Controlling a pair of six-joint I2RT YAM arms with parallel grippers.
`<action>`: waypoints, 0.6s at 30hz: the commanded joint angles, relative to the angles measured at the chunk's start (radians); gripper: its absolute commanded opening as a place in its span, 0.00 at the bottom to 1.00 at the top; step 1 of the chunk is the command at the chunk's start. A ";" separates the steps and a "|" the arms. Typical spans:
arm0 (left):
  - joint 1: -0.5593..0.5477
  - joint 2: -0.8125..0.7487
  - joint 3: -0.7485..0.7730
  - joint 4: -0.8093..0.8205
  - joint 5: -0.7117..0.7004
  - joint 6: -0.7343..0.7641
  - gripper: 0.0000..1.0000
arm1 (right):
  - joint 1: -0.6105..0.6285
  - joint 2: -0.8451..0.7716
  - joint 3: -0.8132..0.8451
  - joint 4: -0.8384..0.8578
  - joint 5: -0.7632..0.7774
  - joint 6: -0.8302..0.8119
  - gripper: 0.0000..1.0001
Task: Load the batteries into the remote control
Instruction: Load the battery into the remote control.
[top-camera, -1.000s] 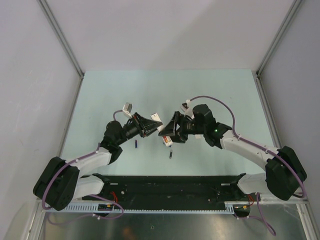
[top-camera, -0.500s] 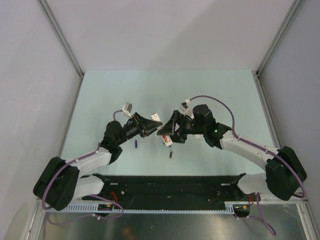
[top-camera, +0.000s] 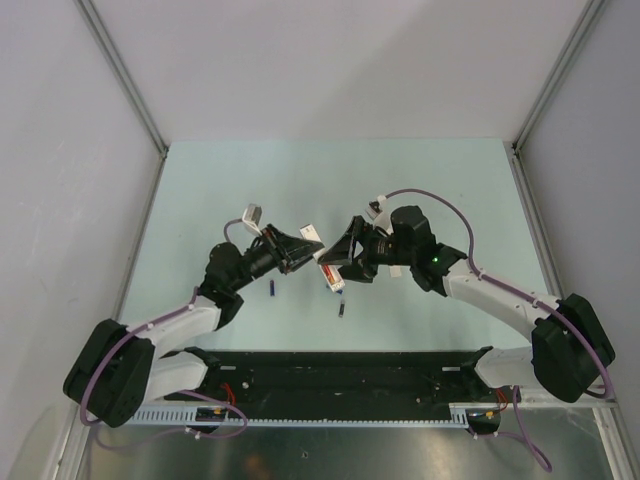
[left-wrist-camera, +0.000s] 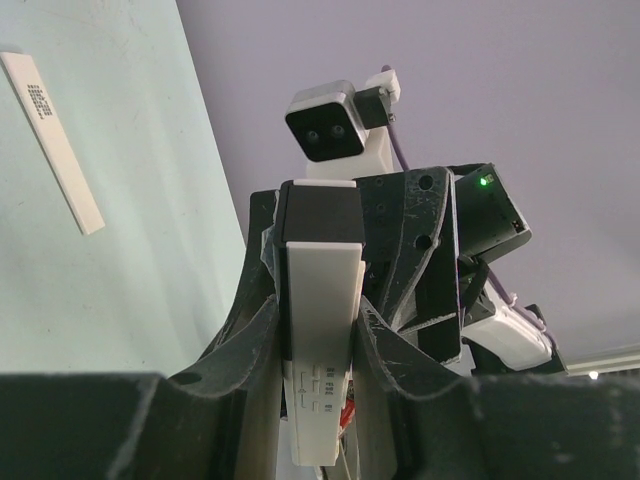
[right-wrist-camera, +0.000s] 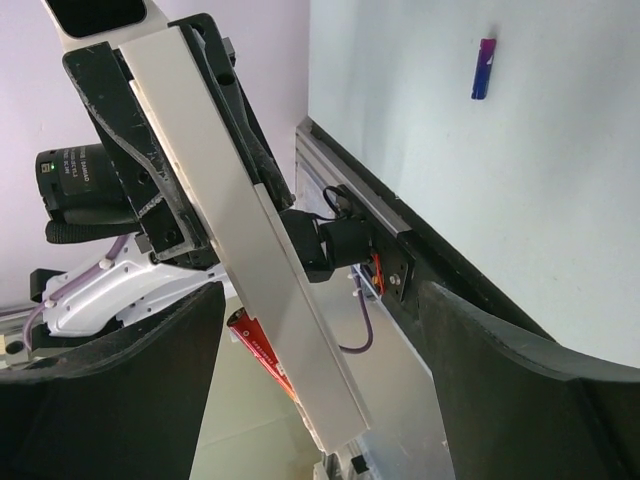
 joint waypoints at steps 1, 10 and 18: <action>0.007 -0.036 0.002 0.052 -0.022 0.019 0.00 | -0.006 -0.020 0.006 0.029 -0.027 0.015 0.82; 0.007 -0.052 0.002 0.055 -0.035 0.019 0.00 | -0.004 -0.014 -0.006 0.046 -0.038 0.026 0.79; 0.008 -0.053 0.011 0.055 -0.044 0.016 0.00 | 0.008 -0.009 -0.017 0.057 -0.041 0.029 0.76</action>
